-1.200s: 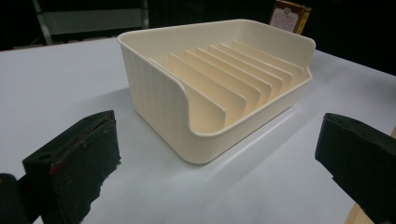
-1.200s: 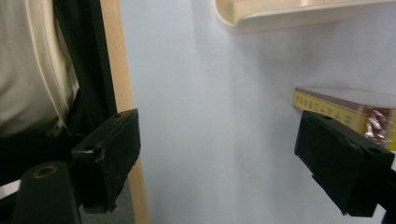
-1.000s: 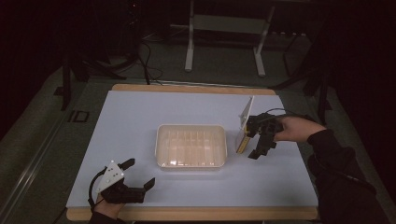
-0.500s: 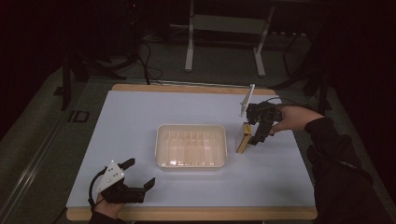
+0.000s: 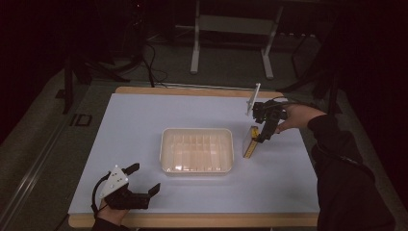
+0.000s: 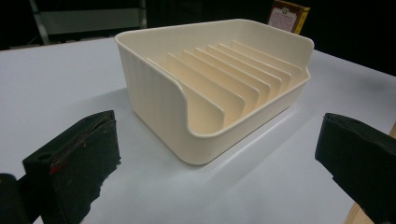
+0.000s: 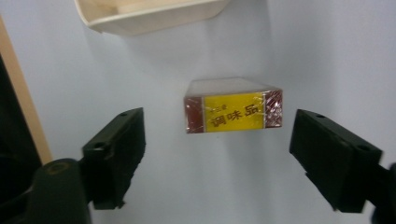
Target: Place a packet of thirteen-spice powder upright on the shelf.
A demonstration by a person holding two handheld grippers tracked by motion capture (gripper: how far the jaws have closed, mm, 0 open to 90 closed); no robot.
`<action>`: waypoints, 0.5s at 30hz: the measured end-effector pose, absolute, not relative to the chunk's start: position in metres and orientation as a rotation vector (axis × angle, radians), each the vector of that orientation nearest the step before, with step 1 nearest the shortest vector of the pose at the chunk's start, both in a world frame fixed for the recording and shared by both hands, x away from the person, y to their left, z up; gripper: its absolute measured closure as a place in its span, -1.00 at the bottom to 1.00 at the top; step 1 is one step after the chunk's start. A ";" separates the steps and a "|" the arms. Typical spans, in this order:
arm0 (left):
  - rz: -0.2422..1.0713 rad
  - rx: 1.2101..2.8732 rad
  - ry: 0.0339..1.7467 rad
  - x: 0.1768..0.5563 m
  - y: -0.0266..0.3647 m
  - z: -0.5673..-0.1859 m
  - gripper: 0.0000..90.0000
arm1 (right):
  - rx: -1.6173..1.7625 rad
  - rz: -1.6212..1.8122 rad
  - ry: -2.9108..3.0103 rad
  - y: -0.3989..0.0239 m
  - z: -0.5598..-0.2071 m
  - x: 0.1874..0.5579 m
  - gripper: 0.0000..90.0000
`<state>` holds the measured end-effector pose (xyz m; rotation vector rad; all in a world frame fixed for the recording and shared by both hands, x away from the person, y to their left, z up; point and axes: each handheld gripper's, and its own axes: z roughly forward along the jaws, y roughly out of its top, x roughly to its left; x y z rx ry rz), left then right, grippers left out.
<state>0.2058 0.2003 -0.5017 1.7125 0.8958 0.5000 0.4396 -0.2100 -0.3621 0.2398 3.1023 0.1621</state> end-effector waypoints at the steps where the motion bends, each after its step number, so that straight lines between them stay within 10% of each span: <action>1: 0.500 1.713 0.895 0.206 0.200 -0.502 -1.00 | 0.213 0.158 3.092 -0.210 -0.364 0.441 -0.57; 15: 0.497 1.718 0.891 0.206 0.200 -0.502 -1.00 | 0.184 0.103 3.107 -0.204 -0.385 0.453 -0.53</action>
